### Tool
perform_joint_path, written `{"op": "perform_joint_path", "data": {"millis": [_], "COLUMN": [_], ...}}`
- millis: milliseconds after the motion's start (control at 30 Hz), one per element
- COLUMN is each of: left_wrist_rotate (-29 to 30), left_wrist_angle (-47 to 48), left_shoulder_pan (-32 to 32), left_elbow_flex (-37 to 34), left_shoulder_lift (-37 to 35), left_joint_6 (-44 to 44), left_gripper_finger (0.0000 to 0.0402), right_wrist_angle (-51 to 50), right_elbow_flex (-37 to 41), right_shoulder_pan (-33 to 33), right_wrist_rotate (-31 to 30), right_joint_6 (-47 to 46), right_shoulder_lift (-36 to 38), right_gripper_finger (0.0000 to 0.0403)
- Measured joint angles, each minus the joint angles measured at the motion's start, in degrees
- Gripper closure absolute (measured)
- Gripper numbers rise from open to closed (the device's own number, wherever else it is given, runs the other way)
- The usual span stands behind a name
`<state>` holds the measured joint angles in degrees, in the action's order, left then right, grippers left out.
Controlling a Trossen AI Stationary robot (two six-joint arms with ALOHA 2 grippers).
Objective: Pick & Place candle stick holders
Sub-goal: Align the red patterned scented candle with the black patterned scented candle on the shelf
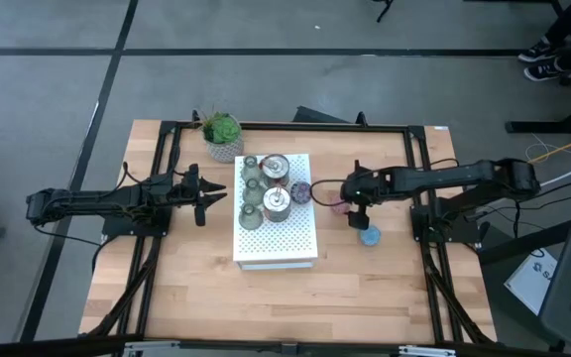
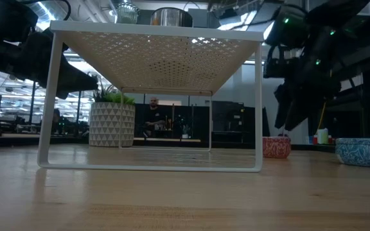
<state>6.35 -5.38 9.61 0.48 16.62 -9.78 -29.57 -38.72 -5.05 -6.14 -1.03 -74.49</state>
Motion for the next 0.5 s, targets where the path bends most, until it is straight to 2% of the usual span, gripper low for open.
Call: {"op": "perform_joint_path", "data": {"millis": [333, 500], "left_wrist_rotate": [0.0, 0.0], "left_wrist_angle": [0.0, 0.0], "left_shoulder_pan": [0.0, 0.0], "left_elbow_flex": [0.0, 0.0], "left_shoulder_lift": [0.0, 0.0], "left_joint_6": [0.0, 0.0], "left_gripper_finger": [0.0294, 0.0294], "right_wrist_angle": [6.7, 9.3], "right_elbow_flex": [0.0, 0.0], "right_shoulder_pan": [-3.5, -5.8], "right_wrist_rotate": [2.3, 7.8], "right_joint_6": [6.5, 7.9], "right_shoulder_lift": [-6.4, -9.5], "right_gripper_finger": [0.0027, 0.0027]}}
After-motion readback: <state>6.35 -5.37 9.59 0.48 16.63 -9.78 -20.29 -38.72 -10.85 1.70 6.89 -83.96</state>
